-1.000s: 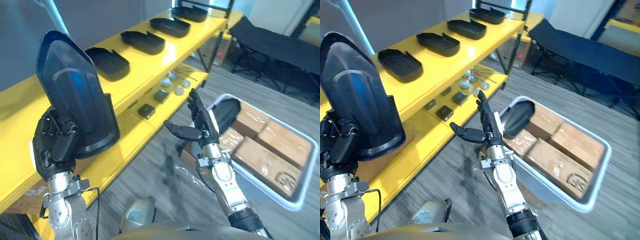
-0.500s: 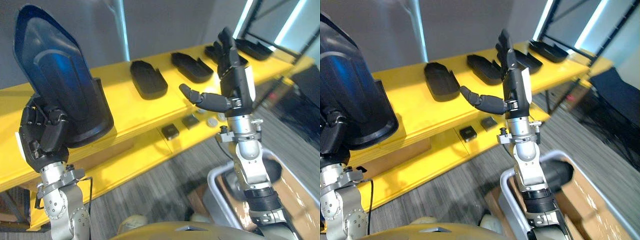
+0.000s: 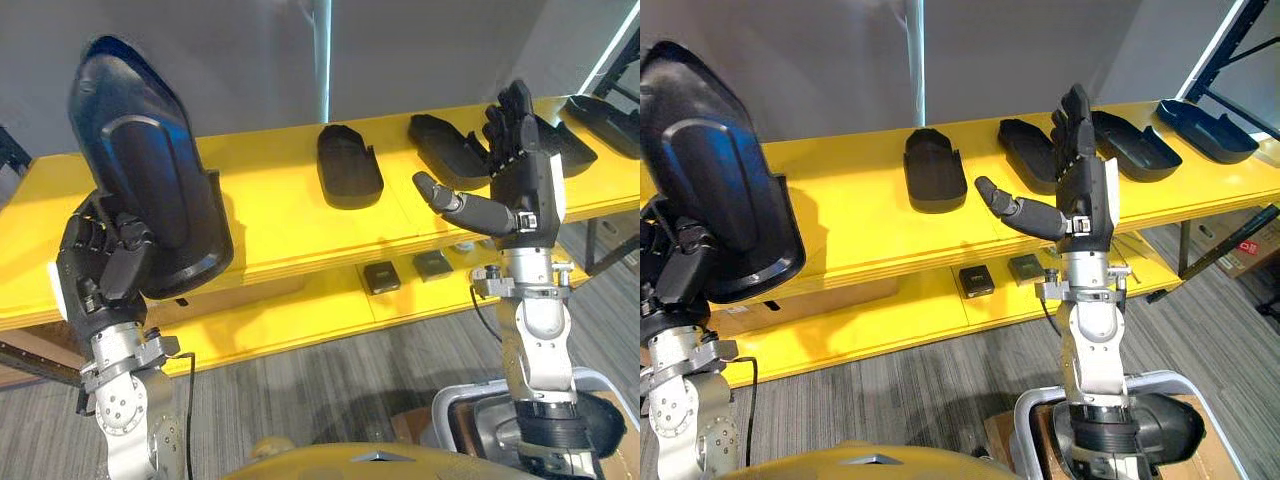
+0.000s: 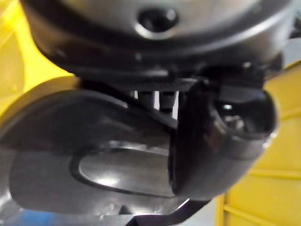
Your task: Walk over and take three plastic housings, then place them on the shelf
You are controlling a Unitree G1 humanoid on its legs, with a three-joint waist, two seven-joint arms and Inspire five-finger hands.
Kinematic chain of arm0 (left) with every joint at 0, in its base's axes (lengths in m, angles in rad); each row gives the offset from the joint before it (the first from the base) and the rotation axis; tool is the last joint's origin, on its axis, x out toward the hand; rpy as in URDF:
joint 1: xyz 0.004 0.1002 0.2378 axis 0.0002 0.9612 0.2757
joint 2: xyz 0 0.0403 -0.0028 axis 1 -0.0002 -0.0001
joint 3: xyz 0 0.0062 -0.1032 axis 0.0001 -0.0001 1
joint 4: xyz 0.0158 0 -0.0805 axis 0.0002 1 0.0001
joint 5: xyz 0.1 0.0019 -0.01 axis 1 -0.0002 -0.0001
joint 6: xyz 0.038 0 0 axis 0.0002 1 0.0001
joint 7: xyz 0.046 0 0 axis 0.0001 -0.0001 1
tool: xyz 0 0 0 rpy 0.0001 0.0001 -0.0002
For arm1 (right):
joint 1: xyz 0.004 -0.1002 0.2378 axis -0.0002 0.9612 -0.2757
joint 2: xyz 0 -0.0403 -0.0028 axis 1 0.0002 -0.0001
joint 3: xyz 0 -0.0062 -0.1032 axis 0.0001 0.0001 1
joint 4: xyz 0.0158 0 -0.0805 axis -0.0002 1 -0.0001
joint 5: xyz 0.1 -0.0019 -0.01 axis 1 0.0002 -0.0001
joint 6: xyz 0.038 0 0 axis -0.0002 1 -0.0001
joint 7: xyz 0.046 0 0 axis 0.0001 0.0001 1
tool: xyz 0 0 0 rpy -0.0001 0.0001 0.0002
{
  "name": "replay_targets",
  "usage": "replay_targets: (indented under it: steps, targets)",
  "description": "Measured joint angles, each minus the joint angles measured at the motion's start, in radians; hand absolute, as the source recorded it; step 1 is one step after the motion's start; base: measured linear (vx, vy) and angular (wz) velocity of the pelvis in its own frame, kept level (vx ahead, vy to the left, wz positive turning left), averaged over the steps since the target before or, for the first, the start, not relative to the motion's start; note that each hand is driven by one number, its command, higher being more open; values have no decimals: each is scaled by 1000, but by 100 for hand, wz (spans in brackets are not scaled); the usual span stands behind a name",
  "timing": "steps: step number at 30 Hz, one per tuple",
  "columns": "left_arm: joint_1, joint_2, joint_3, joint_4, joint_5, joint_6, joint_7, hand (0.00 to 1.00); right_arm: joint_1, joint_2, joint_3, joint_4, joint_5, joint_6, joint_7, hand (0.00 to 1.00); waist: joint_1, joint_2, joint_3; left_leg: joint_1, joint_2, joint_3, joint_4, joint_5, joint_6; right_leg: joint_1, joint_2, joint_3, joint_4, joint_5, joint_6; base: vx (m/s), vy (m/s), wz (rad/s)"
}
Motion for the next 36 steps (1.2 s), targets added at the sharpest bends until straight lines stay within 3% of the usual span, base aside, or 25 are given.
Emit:
replay_targets:
  steps: [3,10,14,19,25,31,36]
  targets:
    - [-22,28,-4,10,16,48,-27,0,55,45,11,-5,8,1,36,100,-6,-7,4,16,-6,32,-6,3,5,1,-6,24,-10,10,8,-40,56,-25]
    - [-184,136,-26,217,-25,87,-50,0,106,45,103,-63,114,13,187,100,-59,7,4,47,-10,111,-32,13,13,1,-8,76,-40,42,8,-54,27,-24]
    - [-307,170,-52,416,-78,88,23,0,113,33,193,-104,180,29,297,100,-87,15,1,38,-9,153,-32,14,11,-26,-9,107,-36,50,9,-55,22,-21]
    - [-404,187,-55,509,-158,87,104,0,64,-11,342,-104,206,61,391,100,-108,23,4,-39,-12,162,-34,40,1,-122,-15,114,-12,60,3,-43,-4,-3]
    - [-512,187,-61,595,-210,78,197,0,-65,-41,554,-104,244,100,467,100,-110,66,38,-61,-12,164,-64,76,-5,-156,-17,106,4,57,-4,-20,-27,7]
    - [-633,214,-68,629,-246,74,230,0,-122,-39,735,-104,235,136,458,100,-106,64,92,-102,-19,123,-104,131,-5,-206,-32,58,53,40,-25,-60,-27,27]
    - [-739,299,-104,704,-254,127,240,0,-192,-36,741,-109,223,143,376,100,-108,51,141,-148,-26,118,-120,160,-2,-271,-49,47,106,23,-40,-94,-21,12]
